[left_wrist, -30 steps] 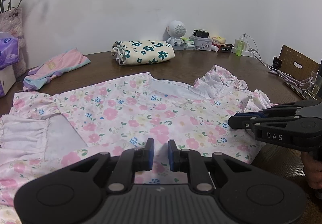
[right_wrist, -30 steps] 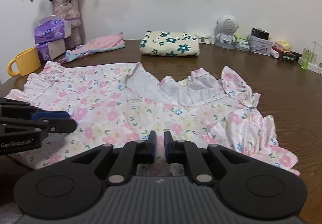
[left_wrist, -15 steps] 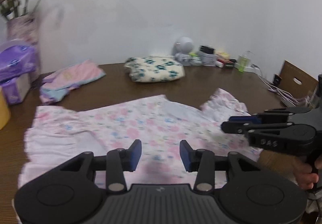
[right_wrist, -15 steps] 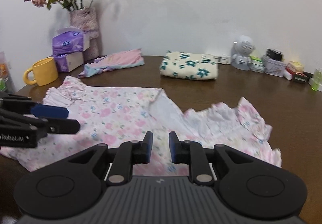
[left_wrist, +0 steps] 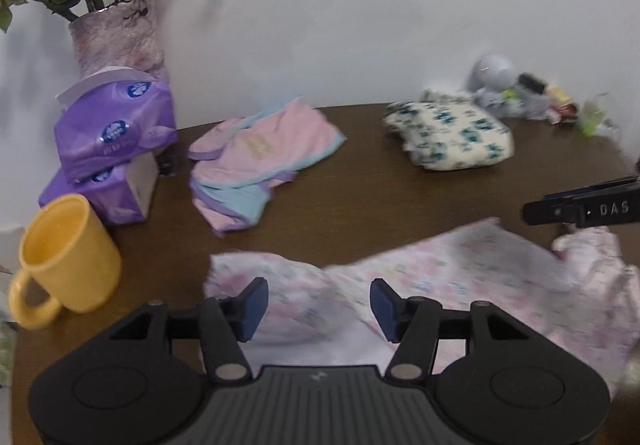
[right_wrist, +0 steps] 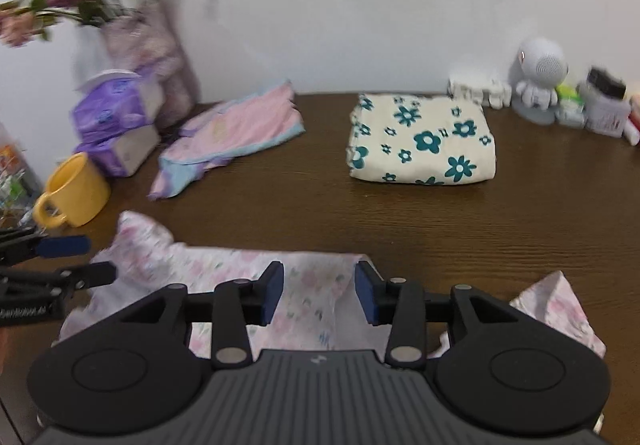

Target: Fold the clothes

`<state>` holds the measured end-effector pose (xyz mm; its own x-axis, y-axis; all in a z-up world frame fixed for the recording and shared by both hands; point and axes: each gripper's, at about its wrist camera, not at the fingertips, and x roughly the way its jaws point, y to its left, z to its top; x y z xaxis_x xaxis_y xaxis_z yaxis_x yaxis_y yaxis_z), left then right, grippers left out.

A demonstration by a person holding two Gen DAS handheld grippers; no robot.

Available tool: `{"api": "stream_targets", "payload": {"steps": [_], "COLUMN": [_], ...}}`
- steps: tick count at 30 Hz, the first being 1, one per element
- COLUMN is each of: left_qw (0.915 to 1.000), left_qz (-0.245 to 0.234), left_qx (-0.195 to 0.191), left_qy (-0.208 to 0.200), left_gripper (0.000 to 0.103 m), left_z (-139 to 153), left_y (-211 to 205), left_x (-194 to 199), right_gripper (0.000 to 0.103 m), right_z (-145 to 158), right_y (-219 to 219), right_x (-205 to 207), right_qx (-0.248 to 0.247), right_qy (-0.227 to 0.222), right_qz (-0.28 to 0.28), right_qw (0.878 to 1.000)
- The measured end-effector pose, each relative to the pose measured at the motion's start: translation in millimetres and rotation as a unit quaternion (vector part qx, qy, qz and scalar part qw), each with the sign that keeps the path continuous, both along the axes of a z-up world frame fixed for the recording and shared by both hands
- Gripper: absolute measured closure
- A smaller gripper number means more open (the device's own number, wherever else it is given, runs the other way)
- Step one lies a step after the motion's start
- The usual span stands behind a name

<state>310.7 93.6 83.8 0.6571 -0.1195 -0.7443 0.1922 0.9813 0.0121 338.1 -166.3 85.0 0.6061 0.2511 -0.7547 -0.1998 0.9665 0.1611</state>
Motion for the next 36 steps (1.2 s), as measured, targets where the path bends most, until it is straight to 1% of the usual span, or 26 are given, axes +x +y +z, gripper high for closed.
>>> {"api": "stream_targets", "payload": {"steps": [1,3,9,12,16,20,22,23,25,27,29,30,32,34,35,36], "left_qw": [0.9999,0.9996,0.9974,0.9959,0.9934,0.9921,0.9908,0.9892,0.9854,0.983,0.9826,0.9823,0.9814,0.9807,0.9806,0.9803], "left_qz": [0.004,0.019,0.056,0.07,0.081,0.084,0.093,0.1,0.114,0.121,0.127,0.129,0.133,0.136,0.137,0.139], "left_qx": [0.01,0.015,-0.014,-0.013,-0.005,-0.006,-0.006,-0.011,-0.027,-0.039,-0.035,-0.035,-0.038,-0.038,-0.036,-0.036], "left_qy": [0.005,0.016,0.044,0.056,0.081,0.093,0.099,0.106,0.124,0.132,0.131,0.131,0.134,0.135,0.135,0.136], "left_gripper": [0.048,0.048,0.048,0.048,0.049,0.049,0.049,0.049,0.05,0.052,0.059,0.06,0.07,0.074,0.078,0.079], "left_z": [-1,-6,-16,-19,-25,-28,-30,-32,-36,-38,-38,-38,-37,-37,-37,-38], "left_y": [1,6,26,30,31,33,34,35,38,40,39,40,41,42,43,43], "left_x": [9,26,62,75,89,90,92,94,97,99,99,100,100,100,100,100], "right_gripper": [0.063,0.063,0.064,0.064,0.064,0.064,0.067,0.068,0.074,0.079,0.081,0.083,0.088,0.09,0.091,0.094], "right_z": [-4,-10,-23,-27,-34,-36,-36,-36,-40,-42,-42,-42,-42,-42,-42,-43], "right_y": [2,5,14,17,22,22,20,19,19,18,16,15,13,12,11,11], "right_x": [9,25,51,62,73,71,71,72,74,75,75,75,76,76,76,76], "right_qx": [-0.005,-0.014,-0.034,-0.043,-0.061,-0.057,-0.053,-0.052,-0.051,-0.043,-0.032,-0.029,-0.023,-0.021,-0.019,-0.017], "right_qy": [0.009,0.025,0.052,0.065,0.086,0.097,0.1,0.103,0.113,0.118,0.122,0.122,0.124,0.125,0.126,0.126], "right_qz": [-0.007,-0.021,-0.044,-0.051,-0.061,-0.06,-0.066,-0.069,-0.076,-0.08,-0.083,-0.085,-0.089,-0.092,-0.093,-0.095], "right_qw": [1.0,0.999,0.997,0.996,0.993,0.992,0.991,0.991,0.989,0.989,0.989,0.988,0.988,0.988,0.987,0.987]}}
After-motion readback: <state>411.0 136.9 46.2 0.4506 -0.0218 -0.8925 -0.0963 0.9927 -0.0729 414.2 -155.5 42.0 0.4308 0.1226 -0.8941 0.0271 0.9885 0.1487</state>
